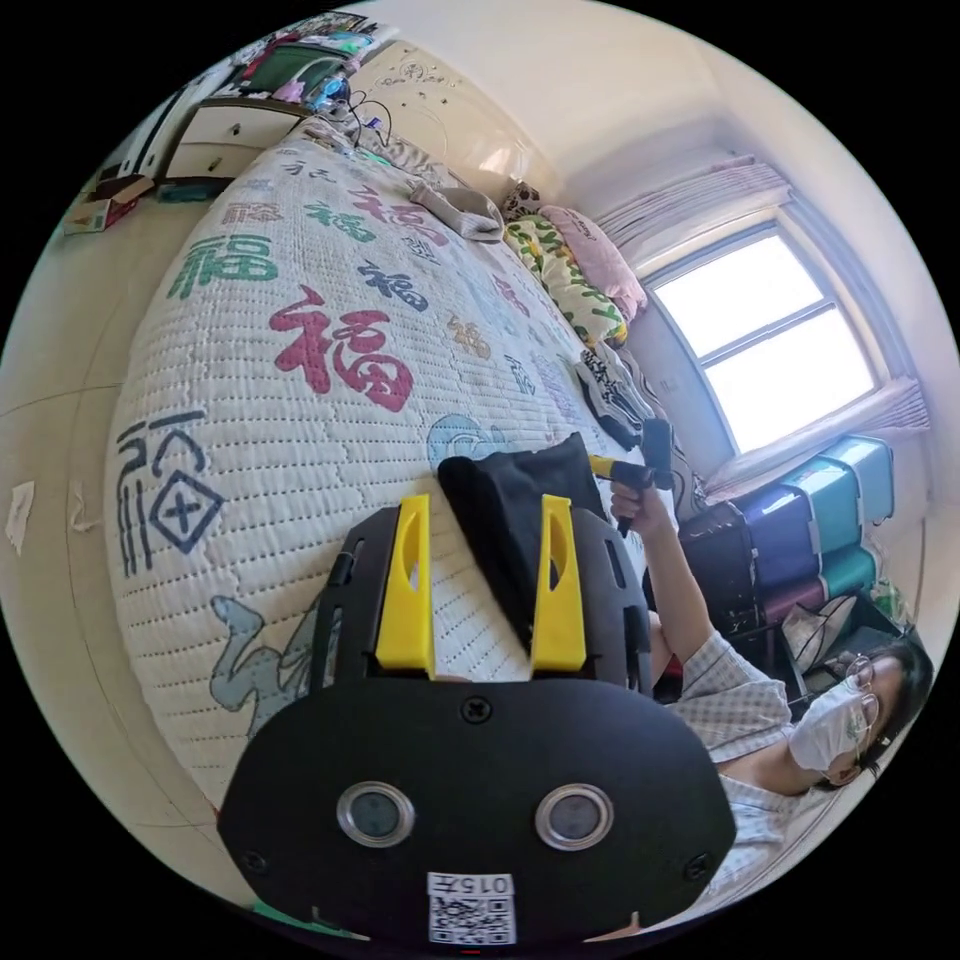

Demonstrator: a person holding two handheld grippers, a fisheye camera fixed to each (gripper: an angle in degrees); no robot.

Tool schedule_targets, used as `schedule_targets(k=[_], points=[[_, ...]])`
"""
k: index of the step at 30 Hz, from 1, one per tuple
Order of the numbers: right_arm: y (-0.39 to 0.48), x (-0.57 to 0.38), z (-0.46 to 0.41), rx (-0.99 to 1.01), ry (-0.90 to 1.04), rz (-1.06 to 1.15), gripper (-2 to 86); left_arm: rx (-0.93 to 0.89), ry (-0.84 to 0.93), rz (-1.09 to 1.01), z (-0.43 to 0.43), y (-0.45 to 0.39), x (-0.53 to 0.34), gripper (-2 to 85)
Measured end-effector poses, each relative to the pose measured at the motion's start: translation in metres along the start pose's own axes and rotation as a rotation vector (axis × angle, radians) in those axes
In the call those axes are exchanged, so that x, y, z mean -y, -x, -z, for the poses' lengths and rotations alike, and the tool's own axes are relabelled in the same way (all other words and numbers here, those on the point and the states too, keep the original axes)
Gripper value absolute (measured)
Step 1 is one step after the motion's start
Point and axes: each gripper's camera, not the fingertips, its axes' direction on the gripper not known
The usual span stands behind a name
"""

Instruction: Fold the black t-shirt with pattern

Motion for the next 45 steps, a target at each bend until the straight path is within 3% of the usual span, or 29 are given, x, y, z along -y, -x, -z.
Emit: schedule_targets(k=[6, 10, 17, 20, 30, 35, 45], points=[[-0.007, 0.012, -0.008, 0.059, 0.043, 0.021, 10.0, -0.014, 0.063, -0.044, -0.015, -0.001, 0.007, 12.7], [-0.009, 0.004, 0.010, 0.136, -0.014, 0.047, 3.7, -0.112, 0.101, -0.052, -0.019, 0.006, 0.002, 3.8], [0.048, -0.036, 0.060, 0.052, -0.244, 0.264, 1.0, -0.022, -0.176, -0.383, 0.030, -0.073, -0.019, 1.7], [0.066, -0.065, 0.076, 0.088, -0.259, 0.331, 0.8, 0.019, -0.208, -0.509, 0.036, -0.106, -0.039, 1.6], [0.145, -0.186, 0.064, -0.040, -0.023, 0.679, 0.8, 0.105, -0.140, -0.876, 0.041, -0.182, -0.170, 2.0], [0.170, -0.265, 0.036, -0.158, 0.156, 0.857, 0.9, 0.091, 0.011, -1.081, 0.020, -0.215, -0.253, 1.7], [0.178, -0.347, -0.001, -0.280, 0.330, 0.907, 2.9, 0.127, 0.253, -1.238, -0.041, -0.239, -0.335, 1.7]])
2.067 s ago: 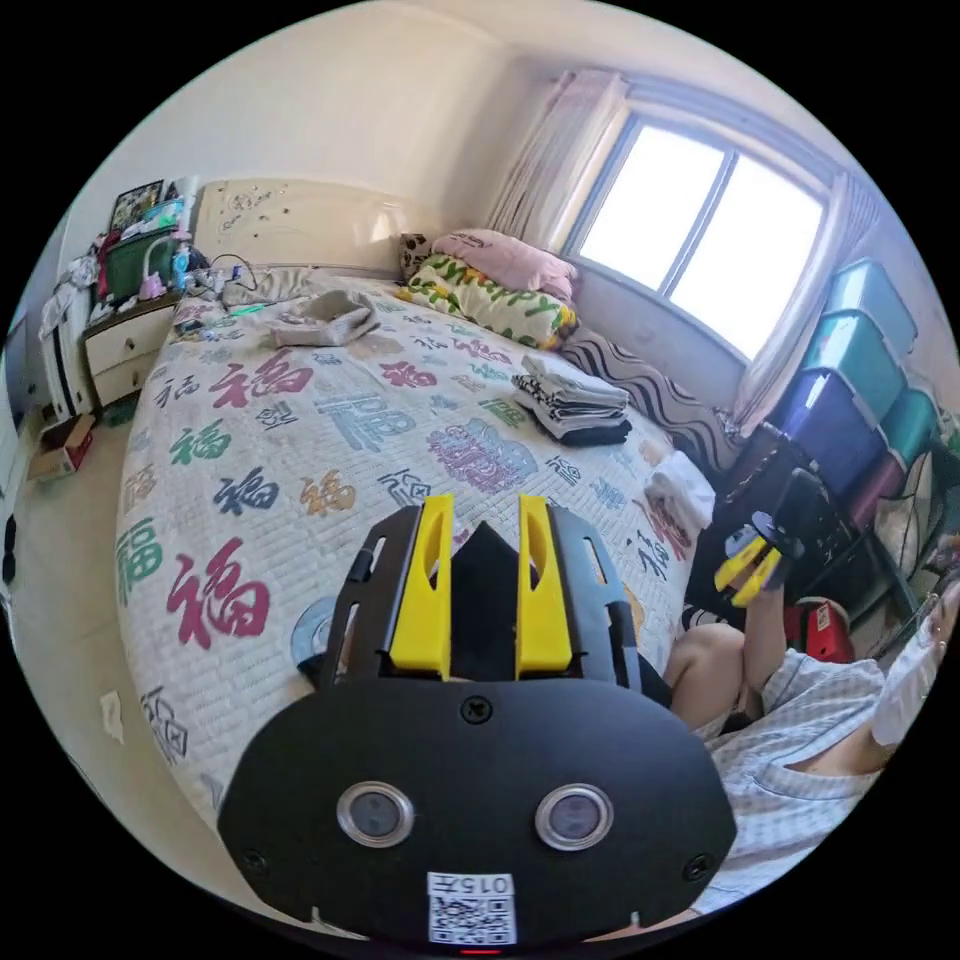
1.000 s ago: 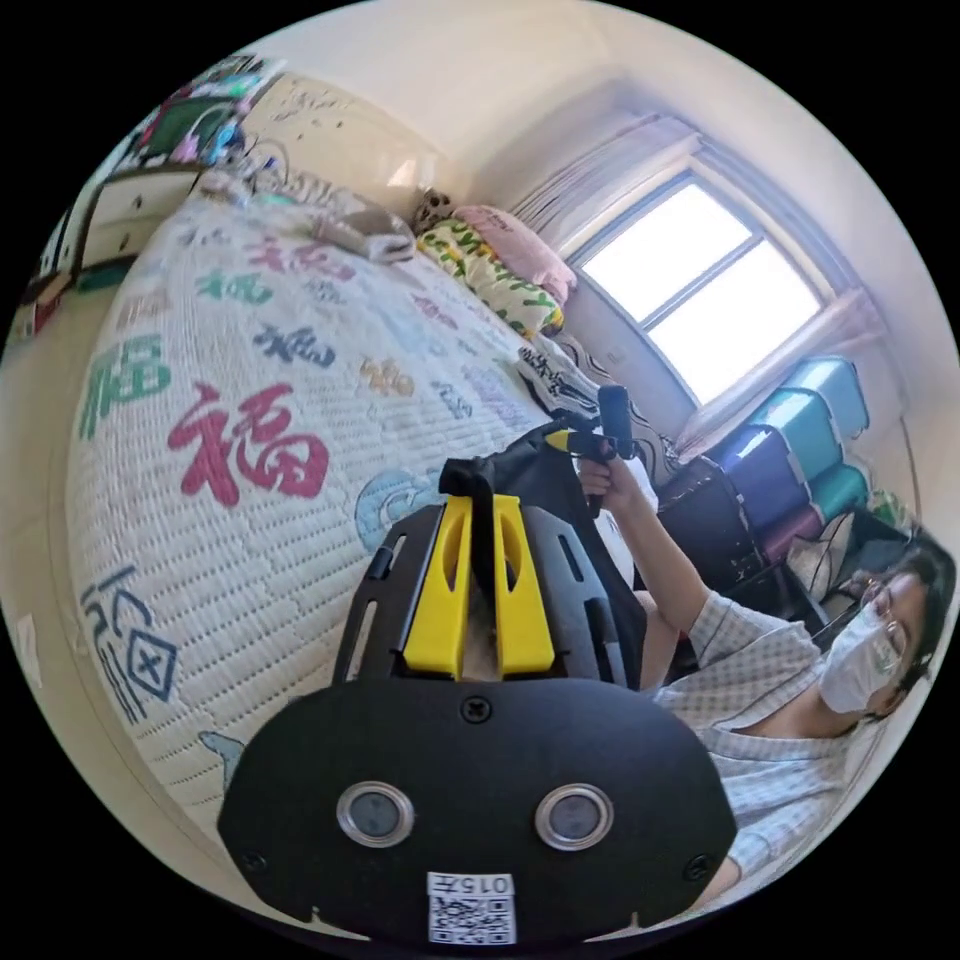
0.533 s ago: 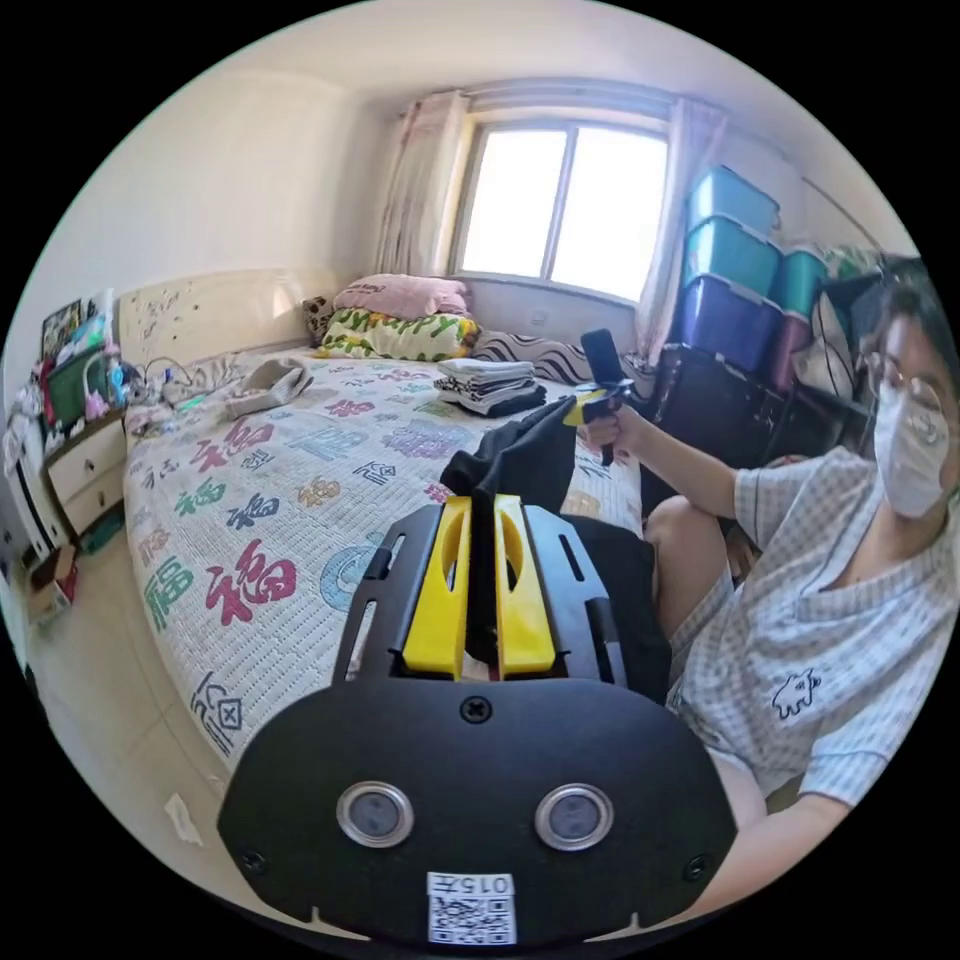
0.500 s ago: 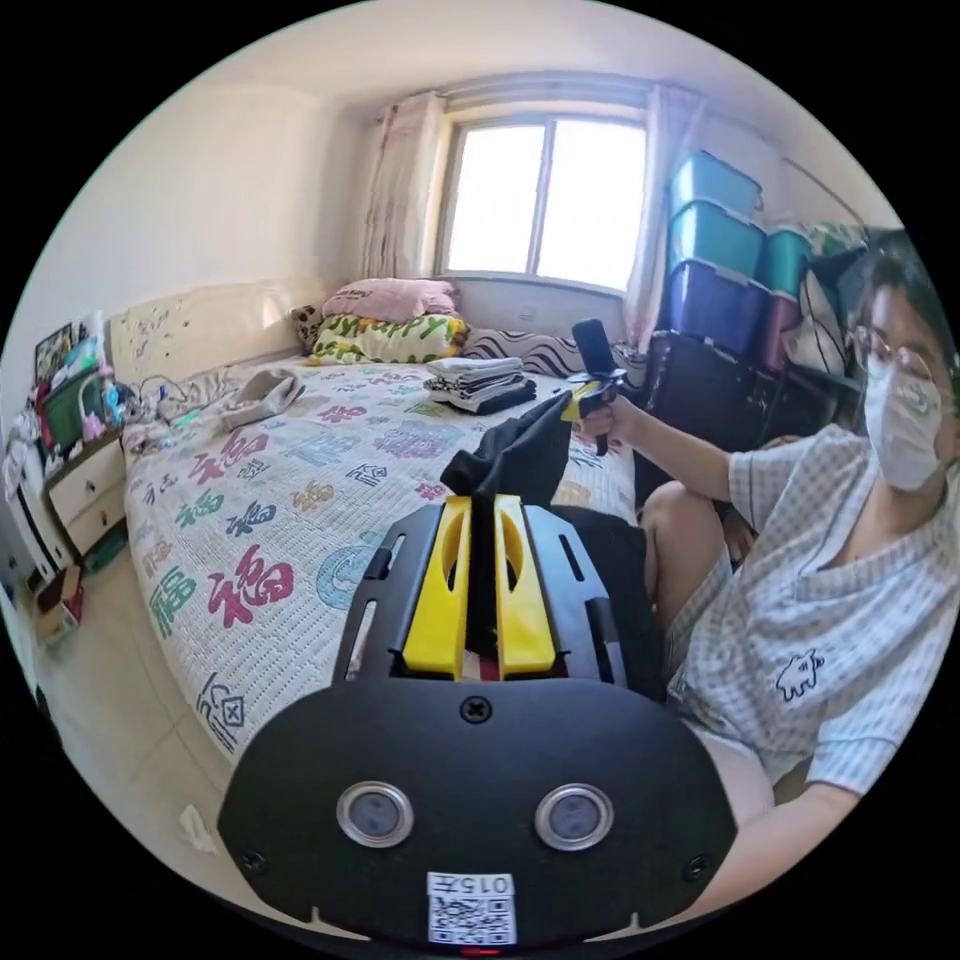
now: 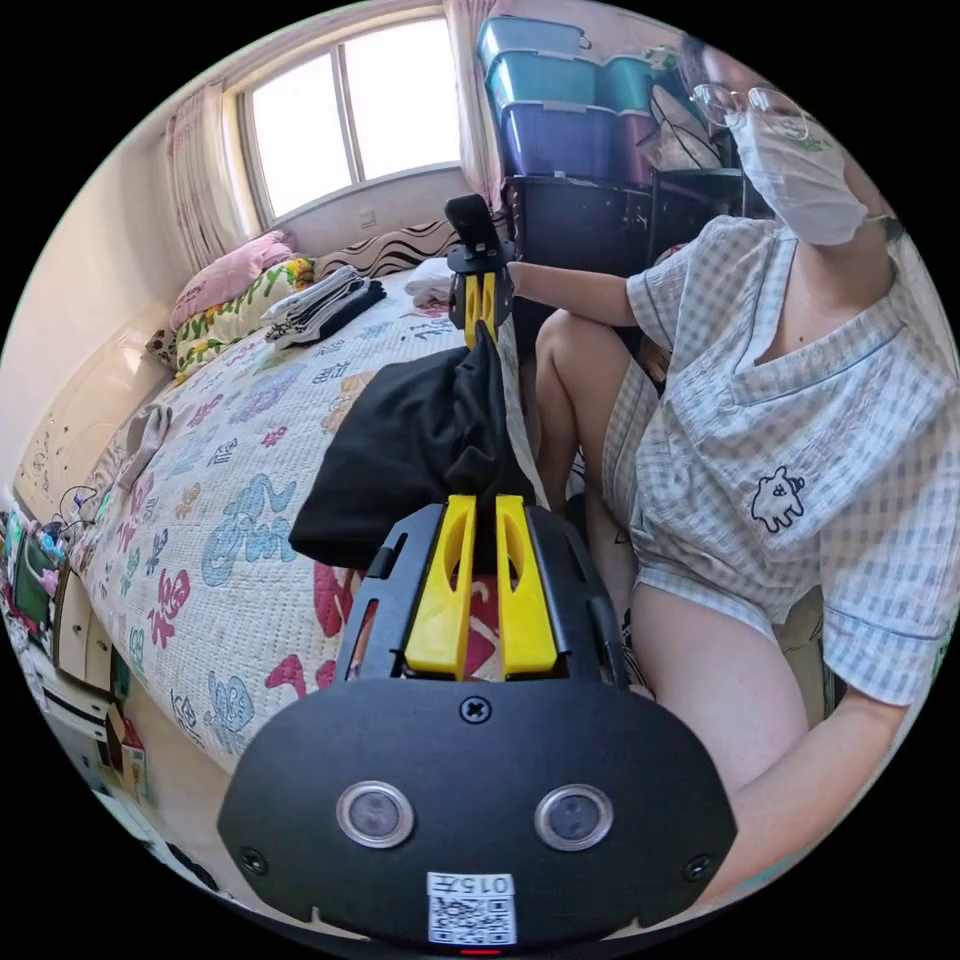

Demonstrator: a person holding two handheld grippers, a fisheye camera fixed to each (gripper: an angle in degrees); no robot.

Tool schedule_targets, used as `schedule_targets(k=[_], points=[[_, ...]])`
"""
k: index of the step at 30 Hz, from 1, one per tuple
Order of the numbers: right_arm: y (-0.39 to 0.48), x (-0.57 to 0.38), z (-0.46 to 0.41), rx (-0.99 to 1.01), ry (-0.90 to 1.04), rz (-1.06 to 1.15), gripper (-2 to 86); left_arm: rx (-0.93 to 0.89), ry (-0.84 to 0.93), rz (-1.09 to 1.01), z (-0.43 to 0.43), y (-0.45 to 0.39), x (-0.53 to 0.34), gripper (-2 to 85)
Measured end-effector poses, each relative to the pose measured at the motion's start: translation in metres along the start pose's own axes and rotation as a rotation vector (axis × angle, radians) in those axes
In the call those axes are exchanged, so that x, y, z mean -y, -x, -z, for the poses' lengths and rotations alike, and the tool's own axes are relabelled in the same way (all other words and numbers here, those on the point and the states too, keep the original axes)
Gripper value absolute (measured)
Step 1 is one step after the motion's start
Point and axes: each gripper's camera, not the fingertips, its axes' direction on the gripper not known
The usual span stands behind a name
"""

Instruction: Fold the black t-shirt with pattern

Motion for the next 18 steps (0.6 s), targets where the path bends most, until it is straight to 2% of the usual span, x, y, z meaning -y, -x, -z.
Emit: schedule_targets(k=[4, 7, 9, 11, 14, 18], points=[[0.015, -0.007, 0.001, 0.055, 0.051, -0.016, 7.5, -0.008, 0.089, -0.014, -0.017, -0.010, 0.005, 2.1], [0.025, -0.017, 0.029, 0.028, -0.093, -0.033, 7.5, -0.074, 0.111, -0.009, -0.009, -0.010, 0.008, 2.0], [0.033, -0.022, 0.043, -0.018, -0.203, -0.022, 7.2, -0.074, 0.042, 0.001, 0.008, -0.009, 0.011, 1.6], [0.041, -0.015, 0.043, -0.071, -0.237, -0.018, 6.6, 0.026, -0.123, 0.028, 0.031, -0.011, 0.019, 1.3], [0.049, 0.005, 0.020, -0.020, -0.123, 0.058, 5.7, 0.008, -0.166, 0.019, 0.018, -0.011, 0.045, 1.1], [0.052, 0.018, -0.012, -0.023, 0.051, 0.065, 2.1, -0.103, 0.025, -0.002, -0.042, -0.003, 0.076, 0.6]])
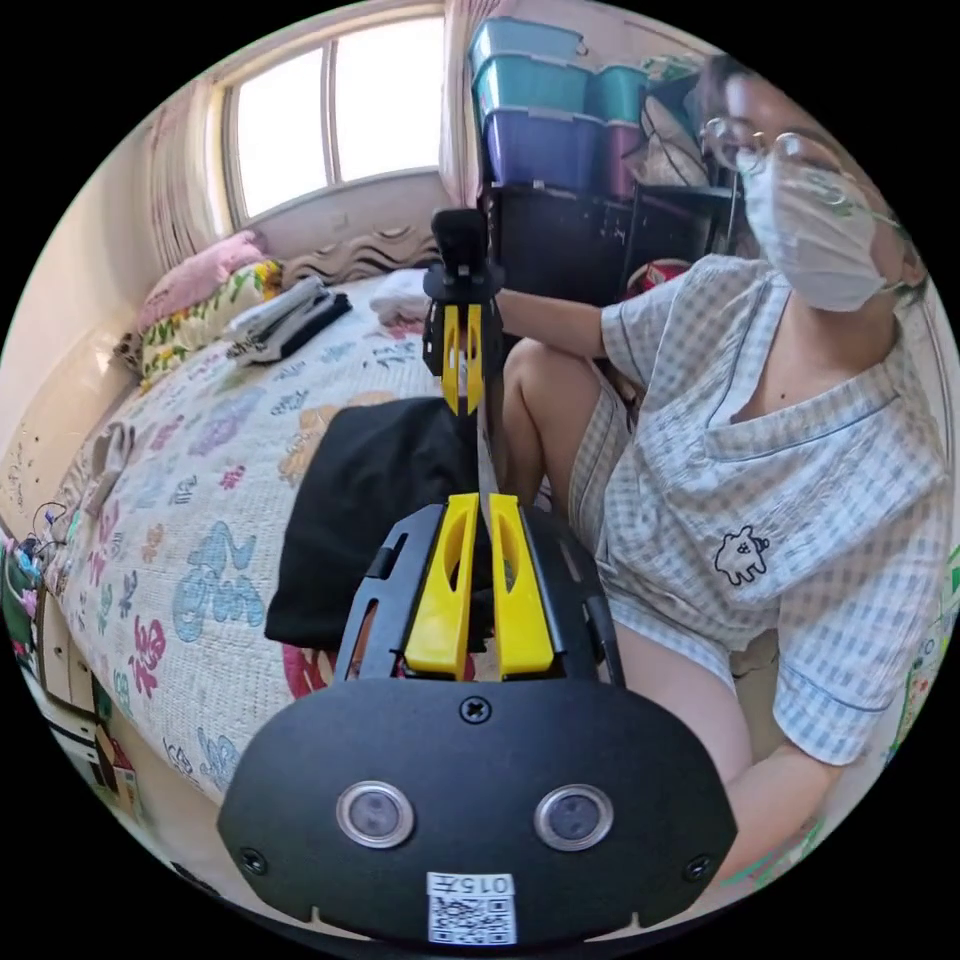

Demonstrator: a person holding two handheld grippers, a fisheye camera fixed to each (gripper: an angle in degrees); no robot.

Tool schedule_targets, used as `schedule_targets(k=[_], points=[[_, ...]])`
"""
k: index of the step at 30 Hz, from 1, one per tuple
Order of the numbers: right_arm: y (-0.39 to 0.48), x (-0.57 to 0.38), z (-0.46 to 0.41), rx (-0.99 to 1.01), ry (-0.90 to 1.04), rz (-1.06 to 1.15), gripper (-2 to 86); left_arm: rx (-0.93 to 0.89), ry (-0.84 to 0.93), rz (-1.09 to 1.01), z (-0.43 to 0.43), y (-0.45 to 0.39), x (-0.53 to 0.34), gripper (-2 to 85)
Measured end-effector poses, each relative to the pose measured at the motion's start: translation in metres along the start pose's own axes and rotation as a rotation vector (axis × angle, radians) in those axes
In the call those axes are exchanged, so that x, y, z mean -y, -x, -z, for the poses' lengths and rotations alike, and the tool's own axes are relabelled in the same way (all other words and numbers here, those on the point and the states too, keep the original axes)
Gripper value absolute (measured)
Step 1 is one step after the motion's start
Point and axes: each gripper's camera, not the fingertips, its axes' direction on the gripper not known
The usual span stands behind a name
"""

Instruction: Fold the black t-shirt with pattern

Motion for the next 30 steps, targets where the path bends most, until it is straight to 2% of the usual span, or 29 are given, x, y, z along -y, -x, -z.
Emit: schedule_targets(k=[5, 9, 11, 12, 14, 15, 17, 20, 22, 23, 25, 30], points=[[-0.003, -0.011, -0.019, 0.001, 0.200, -0.034, -0.7, -0.045, 0.227, 0.050, -0.052, 0.024, -0.014, -0.1], [0.000, -0.016, 0.011, 0.020, 0.080, -0.040, -0.5, -0.077, 0.179, 0.082, -0.039, 0.034, -0.024, 0.9], [-0.004, -0.017, 0.043, -0.068, -0.089, -0.108, 0.6, 0.020, 0.067, 0.096, -0.007, 0.032, -0.023, 4.0], [-0.009, -0.017, 0.049, -0.101, -0.112, -0.160, 1.8, 0.069, 0.031, 0.116, 0.002, 0.033, -0.023, 4.7], [-0.041, -0.023, 0.066, -0.190, -0.133, -0.438, 5.1, 0.297, -0.034, 0.356, 0.026, 0.054, -0.025, 6.7], [-0.050, -0.028, 0.068, -0.179, -0.142, -0.490, 5.4, 0.333, -0.026, 0.436, 0.029, 0.063, -0.027, 7.0], [-0.084, -0.049, 0.071, -0.005, -0.180, -0.648, 7.5, 0.294, -0.014, 0.639, 0.027, 0.099, -0.045, 9.3], [-0.095, -0.063, 0.083, 0.068, -0.261, -0.688, 8.2, 0.161, -0.074, 0.765, 0.016, 0.134, -0.079, 12.2], [-0.095, -0.059, 0.084, 0.038, -0.216, -0.677, 8.6, 0.121, -0.046, 0.790, 0.003, 0.144, -0.087, 13.2], [-0.096, -0.054, 0.079, 0.024, -0.124, -0.660, 9.0, 0.120, 0.002, 0.778, -0.010, 0.148, -0.086, 13.4], [-0.096, -0.050, 0.075, 0.004, -0.054, -0.625, 9.3, 0.201, 0.055, 0.731, -0.018, 0.146, -0.080, 13.2], [-0.107, -0.066, 0.106, 0.046, -0.066, -0.651, 9.8, 0.216, 0.145, 0.713, -0.004, 0.161, -0.081, 12.8]])
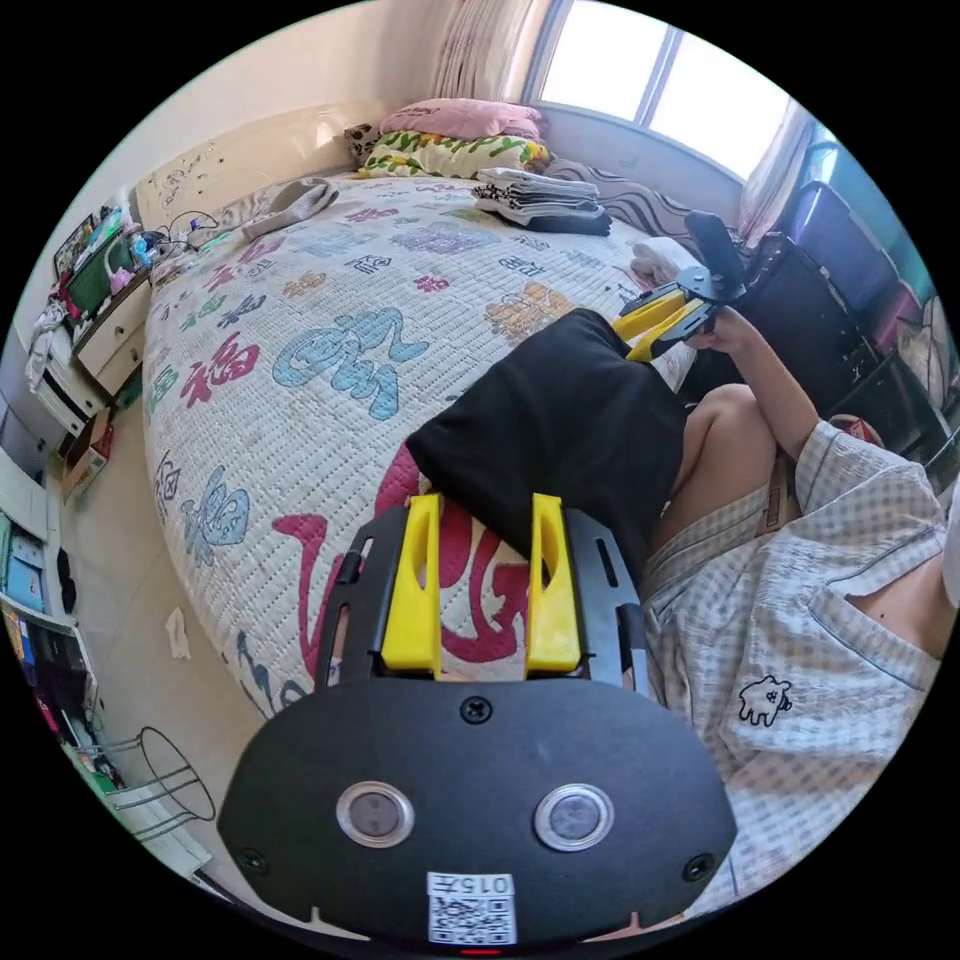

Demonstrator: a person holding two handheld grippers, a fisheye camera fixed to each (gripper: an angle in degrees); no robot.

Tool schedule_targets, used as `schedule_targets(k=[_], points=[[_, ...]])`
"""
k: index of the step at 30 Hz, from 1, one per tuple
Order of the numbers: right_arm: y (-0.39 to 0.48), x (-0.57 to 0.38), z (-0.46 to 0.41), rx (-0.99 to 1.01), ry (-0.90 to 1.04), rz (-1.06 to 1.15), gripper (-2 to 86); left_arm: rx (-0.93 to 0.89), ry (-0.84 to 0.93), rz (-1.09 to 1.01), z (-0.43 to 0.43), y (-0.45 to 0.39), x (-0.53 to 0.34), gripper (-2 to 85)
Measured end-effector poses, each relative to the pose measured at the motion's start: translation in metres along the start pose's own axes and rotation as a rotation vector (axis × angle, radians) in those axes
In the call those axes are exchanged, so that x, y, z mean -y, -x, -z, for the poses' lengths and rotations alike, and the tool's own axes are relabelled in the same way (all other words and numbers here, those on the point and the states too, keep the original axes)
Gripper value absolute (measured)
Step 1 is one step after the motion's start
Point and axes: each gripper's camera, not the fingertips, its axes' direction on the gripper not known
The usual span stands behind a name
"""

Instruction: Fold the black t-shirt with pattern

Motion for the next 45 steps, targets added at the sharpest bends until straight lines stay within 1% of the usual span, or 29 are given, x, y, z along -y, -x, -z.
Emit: schedule_targets(k=[2, 3, 5, 6, 7, 8, 10, 15, 18, 19, 20, 22, 24, 27, 29, 31, 32, 33, 35, 38, 39, 41, 43, 45], points=[[-0.026, -0.011, 0.019, 0.160, -0.045, -0.070, 10.1, -0.107, -0.050, 0.051, 0.011, 0.029, -0.009, 12.4], [-0.033, -0.014, 0.021, 0.199, -0.056, -0.089, 10.2, -0.153, -0.067, 0.066, 0.013, 0.038, -0.013, 12.3], [-0.056, -0.021, 0.023, 0.341, -0.105, -0.160, 11.1, -0.310, -0.063, 0.112, -0.001, 0.070, -0.022, 12.8], [-0.060, -0.023, 0.023, 0.381, -0.135, -0.172, 11.3, -0.331, -0.075, 0.128, -0.004, 0.077, -0.025, 12.9], [-0.064, -0.022, 0.022, 0.462, -0.177, -0.191, 11.8, -0.376, -0.123, 0.161, -0.006, 0.088, -0.029, 13.3], [-0.066, -0.018, 0.017, 0.530, -0.179, -0.196, 12.3, -0.429, -0.137, 0.176, -0.009, 0.096, -0.029, 13.9], [-0.063, -0.007, 0.011, 0.540, -0.167, -0.197, 12.4, -0.464, -0.145, 0.178, -0.012, 0.102, -0.025, 15.3], [-0.063, 0.014, 0.014, 0.555, -0.138, -0.214, 10.6, -0.446, -0.121, 0.140, -0.029, 0.098, -0.002, 16.1], [-0.069, 0.017, 0.019, 0.584, -0.139, -0.269, 7.7, -0.446, -0.095, 0.148, -0.042, 0.105, 0.009, 12.2], [-0.070, 0.017, 0.025, 0.587, -0.148, -0.274, 6.3, -0.485, -0.087, 0.157, -0.047, 0.113, 0.012, 10.0], [-0.068, 0.017, 0.034, 0.575, -0.149, -0.264, 5.5, -0.558, -0.086, 0.167, -0.052, 0.121, 0.016, 8.7], [-0.065, 0.016, 0.055, 0.540, -0.140, -0.243, 4.6, -0.632, -0.128, 0.183, -0.051, 0.129, 0.024, 7.7], [-0.066, 0.011, 0.085, 0.497, -0.171, -0.246, 4.2, -0.683, -0.173, 0.166, -0.048, 0.127, 0.041, 7.3], [-0.068, -0.006, 0.155, 0.385, -0.193, -0.276, 3.9, -0.760, -0.212, 0.101, -0.053, 0.103, 0.094, 6.9], [-0.064, -0.022, 0.224, 0.224, -0.209, -0.312, 3.9, -0.833, -0.223, 0.044, -0.066, 0.068, 0.153, 6.8], [-0.061, -0.034, 0.275, 0.107, -0.215, -0.354, 3.9, -0.883, -0.240, -0.003, -0.077, 0.036, 0.201, 6.9], [-0.061, -0.042, 0.308, 0.028, -0.214, -0.399, 3.9, -0.923, -0.259, -0.036, -0.086, 0.013, 0.232, 6.9], [-0.062, -0.046, 0.322, -0.009, -0.216, -0.427, 3.9, -0.944, -0.267, -0.052, -0.091, 0.001, 0.247, 6.9], [-0.069, -0.058, 0.369, -0.156, -0.208, -0.546, 3.9, -1.049, -0.277, -0.067, -0.119, -0.042, 0.304, 6.9], [-0.093, -0.072, 0.396, -0.283, -0.202, -0.715, 3.7, -1.139, -0.250, -0.036, -0.168, -0.090, 0.360, 6.9], [-0.100, -0.076, 0.397, -0.297, -0.202, -0.747, 3.7, -1.146, -0.244, -0.025, -0.179, -0.097, 0.368, 6.9], [-0.134, -0.092, 0.387, -0.323, -0.200, -0.894, 3.6, -1.154, -0.213, 0.039, -0.225, -0.117, 0.395, 6.9], [-0.159, -0.103, 0.364, -0.333, -0.178, -0.998, 3.8, -1.101, -0.190, 0.098, -0.256, -0.119, 0.405, 6.7], [-0.173, -0.108, 0.346, -0.412, -0.158, -1.043, 4.3, -1.022, -0.169, 0.133, -0.274, -0.110, 0.406, 5.8]])
